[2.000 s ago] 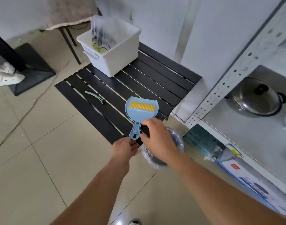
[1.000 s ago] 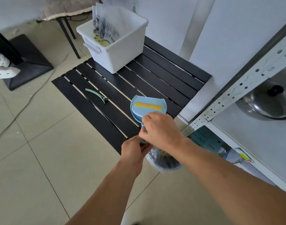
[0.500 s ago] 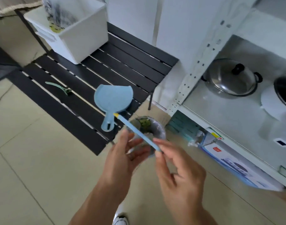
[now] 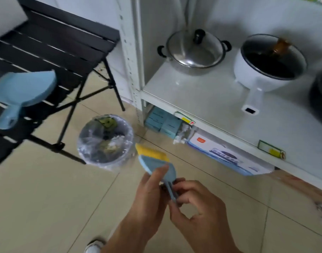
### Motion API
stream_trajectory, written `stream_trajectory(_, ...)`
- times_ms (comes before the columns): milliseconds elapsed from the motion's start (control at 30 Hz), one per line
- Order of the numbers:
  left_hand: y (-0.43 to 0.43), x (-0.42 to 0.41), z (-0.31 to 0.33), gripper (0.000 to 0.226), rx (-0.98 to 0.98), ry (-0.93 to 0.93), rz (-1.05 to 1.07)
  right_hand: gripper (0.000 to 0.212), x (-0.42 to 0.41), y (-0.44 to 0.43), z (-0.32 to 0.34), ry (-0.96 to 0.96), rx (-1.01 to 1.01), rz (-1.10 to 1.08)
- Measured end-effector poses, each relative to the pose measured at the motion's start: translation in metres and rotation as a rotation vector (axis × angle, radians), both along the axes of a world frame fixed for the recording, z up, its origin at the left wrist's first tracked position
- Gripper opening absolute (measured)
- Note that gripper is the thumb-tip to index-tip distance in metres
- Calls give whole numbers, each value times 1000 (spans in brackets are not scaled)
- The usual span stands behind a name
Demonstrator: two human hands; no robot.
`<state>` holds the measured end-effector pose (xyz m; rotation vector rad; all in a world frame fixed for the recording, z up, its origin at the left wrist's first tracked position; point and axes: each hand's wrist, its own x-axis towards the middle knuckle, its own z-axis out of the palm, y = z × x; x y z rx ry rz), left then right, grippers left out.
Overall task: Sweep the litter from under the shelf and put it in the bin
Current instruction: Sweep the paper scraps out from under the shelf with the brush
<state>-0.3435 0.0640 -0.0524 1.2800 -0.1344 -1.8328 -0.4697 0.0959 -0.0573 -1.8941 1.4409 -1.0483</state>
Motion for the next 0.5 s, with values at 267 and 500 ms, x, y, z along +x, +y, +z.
stream_trajectory(267, -21, -73, -125, 18, -59, -203, -214, 41, -45, -16, -141, 276, 272, -184)
stream_trajectory(500, -82, -68, -170, 58, -548, -781, -776, 20, -83, -68, -202, 218, 143, -287)
